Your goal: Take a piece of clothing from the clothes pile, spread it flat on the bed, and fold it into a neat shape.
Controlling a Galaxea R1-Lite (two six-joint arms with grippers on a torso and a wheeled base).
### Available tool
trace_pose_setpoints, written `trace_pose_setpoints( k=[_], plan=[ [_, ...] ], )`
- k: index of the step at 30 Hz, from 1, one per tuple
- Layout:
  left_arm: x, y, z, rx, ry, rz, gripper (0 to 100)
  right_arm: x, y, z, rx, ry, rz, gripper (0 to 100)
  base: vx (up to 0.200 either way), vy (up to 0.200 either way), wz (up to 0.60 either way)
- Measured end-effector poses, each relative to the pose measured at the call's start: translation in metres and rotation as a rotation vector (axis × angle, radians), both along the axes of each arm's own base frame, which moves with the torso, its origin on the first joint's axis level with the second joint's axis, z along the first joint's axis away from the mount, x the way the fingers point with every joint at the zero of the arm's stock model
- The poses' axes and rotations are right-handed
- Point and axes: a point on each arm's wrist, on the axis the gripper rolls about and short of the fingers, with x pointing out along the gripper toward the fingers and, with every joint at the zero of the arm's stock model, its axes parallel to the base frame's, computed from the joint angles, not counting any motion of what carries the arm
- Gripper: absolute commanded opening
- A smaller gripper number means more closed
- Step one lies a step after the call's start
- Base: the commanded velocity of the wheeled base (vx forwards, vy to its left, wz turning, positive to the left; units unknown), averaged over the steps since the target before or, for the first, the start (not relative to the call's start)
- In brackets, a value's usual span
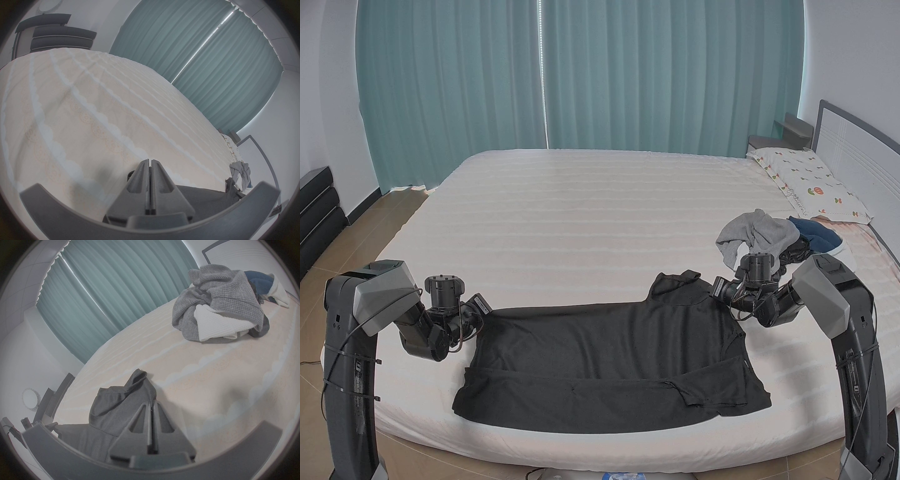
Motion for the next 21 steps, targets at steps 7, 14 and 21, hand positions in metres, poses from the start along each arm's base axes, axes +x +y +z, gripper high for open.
trace_pose_setpoints(
  k=[7,14,21],
  plan=[
    [0.0,0.0,0.002,0.0,-0.005,0.0,0,-0.006,-0.005,0.007,0.019,-0.01,-0.015,0,0.0,0.0,0.0],
    [0.0,0.003,0.011,-0.012,-0.021,0.013,0,-0.012,-0.012,0.019,0.05,-0.067,-0.029,0,0.0,0.0,0.0],
    [0.0,0.013,0.023,-0.026,-0.046,0.043,0,-0.017,-0.015,0.026,0.065,-0.128,-0.034,0,0.0,0.0,0.0]
  ],
)
